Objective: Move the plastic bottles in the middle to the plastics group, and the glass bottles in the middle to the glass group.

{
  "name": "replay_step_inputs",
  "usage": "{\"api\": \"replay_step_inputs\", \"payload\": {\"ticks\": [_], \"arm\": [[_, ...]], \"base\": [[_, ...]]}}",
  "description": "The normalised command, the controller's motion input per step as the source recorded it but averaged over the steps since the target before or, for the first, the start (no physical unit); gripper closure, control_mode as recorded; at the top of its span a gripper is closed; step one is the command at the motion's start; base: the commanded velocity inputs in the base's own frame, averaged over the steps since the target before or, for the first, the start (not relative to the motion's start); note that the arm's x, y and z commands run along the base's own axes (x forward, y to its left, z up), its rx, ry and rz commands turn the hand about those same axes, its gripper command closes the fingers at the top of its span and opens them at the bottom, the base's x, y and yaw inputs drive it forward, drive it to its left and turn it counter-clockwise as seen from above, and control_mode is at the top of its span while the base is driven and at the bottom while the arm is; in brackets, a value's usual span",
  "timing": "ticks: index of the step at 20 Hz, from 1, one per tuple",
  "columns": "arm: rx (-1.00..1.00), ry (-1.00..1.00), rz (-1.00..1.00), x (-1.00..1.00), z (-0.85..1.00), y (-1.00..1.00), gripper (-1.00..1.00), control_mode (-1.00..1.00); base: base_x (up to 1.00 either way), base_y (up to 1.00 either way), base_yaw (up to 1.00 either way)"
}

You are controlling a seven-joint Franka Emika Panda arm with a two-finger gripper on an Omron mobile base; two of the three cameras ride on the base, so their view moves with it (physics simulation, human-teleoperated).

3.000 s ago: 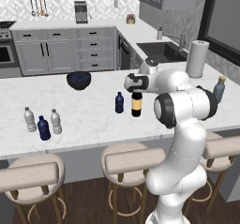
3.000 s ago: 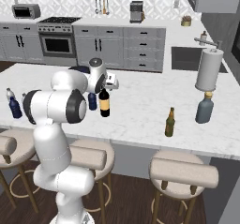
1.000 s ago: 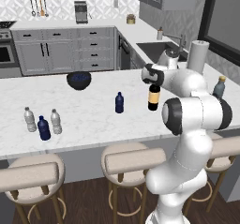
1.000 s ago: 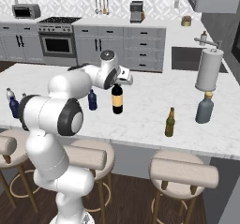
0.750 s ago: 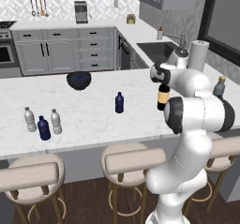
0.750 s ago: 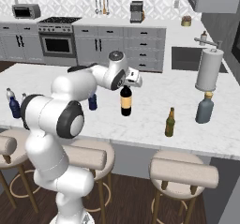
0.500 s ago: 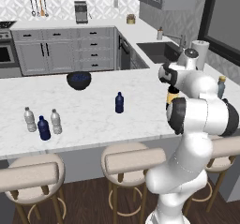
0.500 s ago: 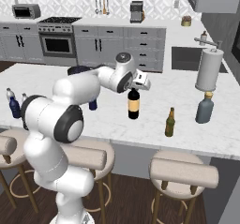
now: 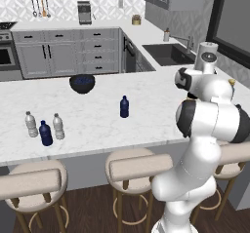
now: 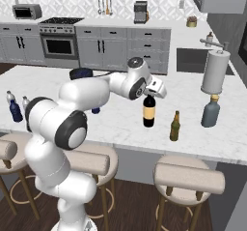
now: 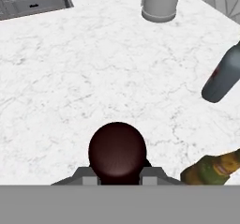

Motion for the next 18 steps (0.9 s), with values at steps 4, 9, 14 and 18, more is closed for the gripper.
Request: {"api": "replay_step_inputs", "payload": {"ticks": [4,9,14,18], "arm": [[0.00,0.00,-0.19,0.00,0.00,-0.37,1.00,-1.00],[0.00,0.00,-0.15,-0.05,0.00,-0.20,1.00,-1.00],[0.00,0.00,-0.08,-0.23,0.05,0.00,1.00,-1.00],[0.00,0.01,-0.04,-0.05,0.00,-0.03,1.00,-1.00]], "base": [[0.00,0.00,0.00],[0.00,0.00,0.00],[0.00,0.00,0.00],[0.00,0.00,0.00]]}}
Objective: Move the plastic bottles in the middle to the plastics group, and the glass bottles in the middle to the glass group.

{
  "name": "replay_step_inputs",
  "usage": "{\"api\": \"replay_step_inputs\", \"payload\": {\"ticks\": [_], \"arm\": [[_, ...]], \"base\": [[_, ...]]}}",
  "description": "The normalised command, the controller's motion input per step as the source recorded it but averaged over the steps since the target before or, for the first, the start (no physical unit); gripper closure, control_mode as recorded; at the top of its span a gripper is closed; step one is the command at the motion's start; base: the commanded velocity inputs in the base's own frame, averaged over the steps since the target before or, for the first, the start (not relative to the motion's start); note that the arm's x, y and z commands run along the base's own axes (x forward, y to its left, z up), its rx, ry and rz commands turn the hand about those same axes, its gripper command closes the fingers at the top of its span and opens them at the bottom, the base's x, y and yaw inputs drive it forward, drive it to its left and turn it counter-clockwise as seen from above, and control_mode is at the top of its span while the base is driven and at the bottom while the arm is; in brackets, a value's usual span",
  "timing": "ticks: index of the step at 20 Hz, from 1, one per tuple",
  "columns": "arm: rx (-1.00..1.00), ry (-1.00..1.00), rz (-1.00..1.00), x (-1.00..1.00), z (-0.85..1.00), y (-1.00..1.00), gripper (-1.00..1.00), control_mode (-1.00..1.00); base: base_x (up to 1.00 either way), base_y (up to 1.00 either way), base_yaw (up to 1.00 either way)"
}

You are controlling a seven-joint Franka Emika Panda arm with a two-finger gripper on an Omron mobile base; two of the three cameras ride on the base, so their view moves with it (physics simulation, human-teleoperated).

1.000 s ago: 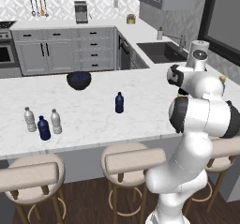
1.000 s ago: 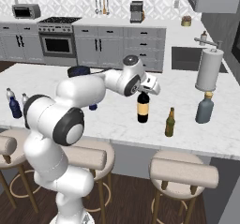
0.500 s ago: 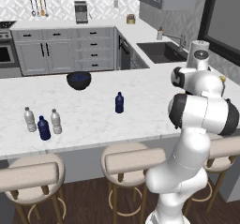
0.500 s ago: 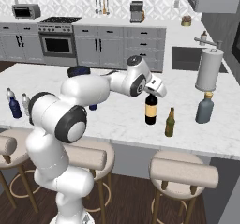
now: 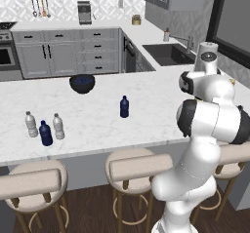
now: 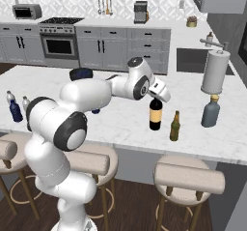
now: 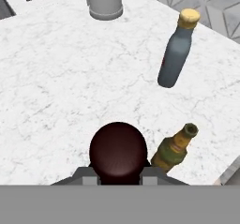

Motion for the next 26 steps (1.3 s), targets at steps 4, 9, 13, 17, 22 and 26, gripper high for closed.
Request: {"api": "replay_step_inputs", "payload": {"ticks": [4,9,13,17,22,26], "arm": [[0.01,0.00,-0.01,0.10,-0.04,-0.14,1.00,-1.00],[0.00,0.00,-0.01,0.16,-0.11,-0.22,1.00,-1.00],[0.00,0.01,-0.02,0.01,0.01,-0.28,1.00,-1.00],[0.00,0.00,-0.01,0.01,-0.02,-0.06,1.00,-1.00],[0.03,0.00,0.00,0.00,-0.18,0.00,1.00,-1.00],[0.01,0.00,0.00,0.00,-0.31,0.00,1.00,-1.00]], "base": [[0.00,0.00,0.00],[0.00,0.00,0.00],[0.00,0.00,0.00],[0.00,0.00,0.00],[0.00,0.00,0.00],[0.00,0.00,0.00]]}}
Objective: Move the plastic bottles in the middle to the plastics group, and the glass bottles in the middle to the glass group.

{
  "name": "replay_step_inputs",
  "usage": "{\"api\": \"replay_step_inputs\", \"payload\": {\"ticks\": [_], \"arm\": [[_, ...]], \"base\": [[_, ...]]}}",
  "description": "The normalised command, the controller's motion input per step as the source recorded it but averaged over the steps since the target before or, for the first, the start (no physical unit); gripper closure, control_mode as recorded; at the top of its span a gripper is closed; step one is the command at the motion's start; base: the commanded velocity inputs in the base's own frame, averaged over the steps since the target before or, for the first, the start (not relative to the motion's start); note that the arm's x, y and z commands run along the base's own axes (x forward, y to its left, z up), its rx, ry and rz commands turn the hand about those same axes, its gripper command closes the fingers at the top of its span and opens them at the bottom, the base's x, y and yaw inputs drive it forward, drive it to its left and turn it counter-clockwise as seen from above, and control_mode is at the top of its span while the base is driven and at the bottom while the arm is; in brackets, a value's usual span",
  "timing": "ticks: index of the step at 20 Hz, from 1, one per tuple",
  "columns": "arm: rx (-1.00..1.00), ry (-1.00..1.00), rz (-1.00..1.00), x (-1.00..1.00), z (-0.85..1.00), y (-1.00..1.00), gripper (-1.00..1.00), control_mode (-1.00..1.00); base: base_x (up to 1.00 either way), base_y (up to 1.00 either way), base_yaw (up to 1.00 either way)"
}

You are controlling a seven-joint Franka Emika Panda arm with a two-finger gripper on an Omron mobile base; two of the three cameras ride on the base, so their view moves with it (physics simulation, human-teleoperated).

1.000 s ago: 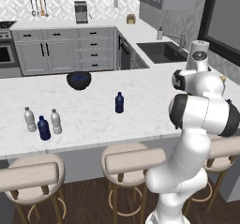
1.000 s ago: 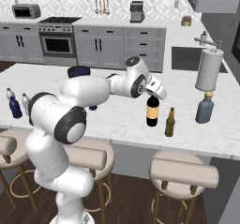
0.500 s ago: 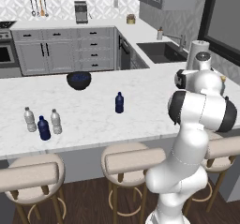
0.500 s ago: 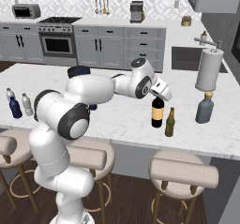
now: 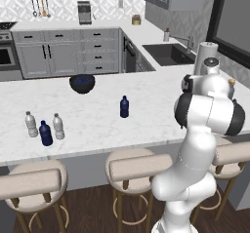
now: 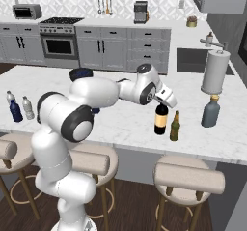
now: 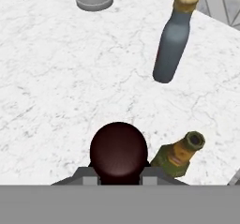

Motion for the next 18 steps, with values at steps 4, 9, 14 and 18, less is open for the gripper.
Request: {"api": "replay_step_inputs", "payload": {"ticks": [4,9,14,18], "arm": [[0.00,0.00,0.00,0.00,-0.23,0.00,1.00,-1.00],[0.00,0.00,0.00,0.00,-0.12,0.00,1.00,-1.00],[0.00,0.00,0.00,0.00,-0.22,0.00,1.00,-1.00],[0.00,-0.04,0.00,0.00,-0.01,0.00,1.00,-1.00]], "base": [[0.00,0.00,0.00],[0.00,0.00,0.00],[0.00,0.00,0.00],[0.00,0.00,0.00]]}}
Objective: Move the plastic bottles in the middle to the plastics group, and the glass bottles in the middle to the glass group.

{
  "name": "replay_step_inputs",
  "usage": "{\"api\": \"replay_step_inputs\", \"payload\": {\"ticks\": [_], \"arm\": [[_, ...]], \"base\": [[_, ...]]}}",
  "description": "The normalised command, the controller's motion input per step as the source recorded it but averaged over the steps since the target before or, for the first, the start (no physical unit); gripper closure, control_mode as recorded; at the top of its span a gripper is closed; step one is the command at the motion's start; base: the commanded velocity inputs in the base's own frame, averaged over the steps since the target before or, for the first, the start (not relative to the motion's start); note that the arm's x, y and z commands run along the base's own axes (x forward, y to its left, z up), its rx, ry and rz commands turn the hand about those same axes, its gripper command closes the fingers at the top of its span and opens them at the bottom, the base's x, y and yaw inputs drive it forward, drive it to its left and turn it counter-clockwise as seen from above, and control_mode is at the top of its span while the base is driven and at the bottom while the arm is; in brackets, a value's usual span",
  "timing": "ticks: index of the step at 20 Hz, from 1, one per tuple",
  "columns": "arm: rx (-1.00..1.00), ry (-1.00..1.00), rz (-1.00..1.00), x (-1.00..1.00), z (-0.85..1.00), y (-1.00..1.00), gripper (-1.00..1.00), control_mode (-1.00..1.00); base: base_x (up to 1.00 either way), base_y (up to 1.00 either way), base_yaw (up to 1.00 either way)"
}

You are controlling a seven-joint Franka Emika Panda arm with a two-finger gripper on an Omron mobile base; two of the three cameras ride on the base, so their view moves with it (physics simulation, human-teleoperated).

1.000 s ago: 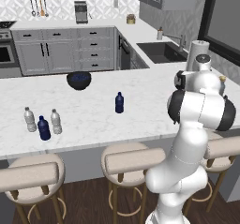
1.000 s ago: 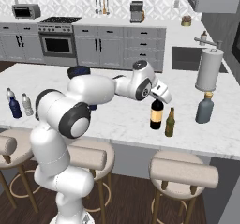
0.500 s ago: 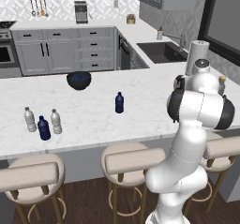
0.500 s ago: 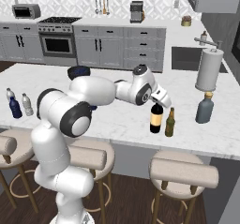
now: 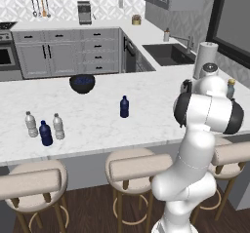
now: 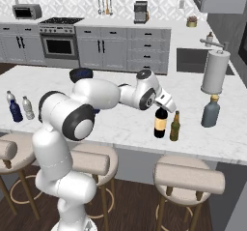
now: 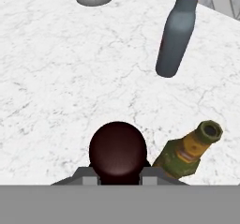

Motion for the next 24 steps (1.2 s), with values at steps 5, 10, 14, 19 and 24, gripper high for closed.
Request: {"api": "replay_step_inputs", "payload": {"ticks": [5,10,14,19,24], "arm": [[0.00,-0.10,0.00,0.00,0.00,0.00,1.00,-1.00],[0.00,-0.01,0.00,0.00,0.00,0.00,1.00,-1.00],[0.00,0.00,0.00,0.00,0.00,0.00,1.00,-1.00],[0.00,0.00,0.00,0.00,0.00,0.00,-1.00,-1.00],[0.00,0.00,0.00,0.00,0.00,0.00,-1.00,-1.00]], "base": [[0.00,0.00,0.00],[0.00,0.00,0.00],[0.00,0.00,0.00],[0.00,0.00,0.00],[0.00,0.00,0.00]]}}
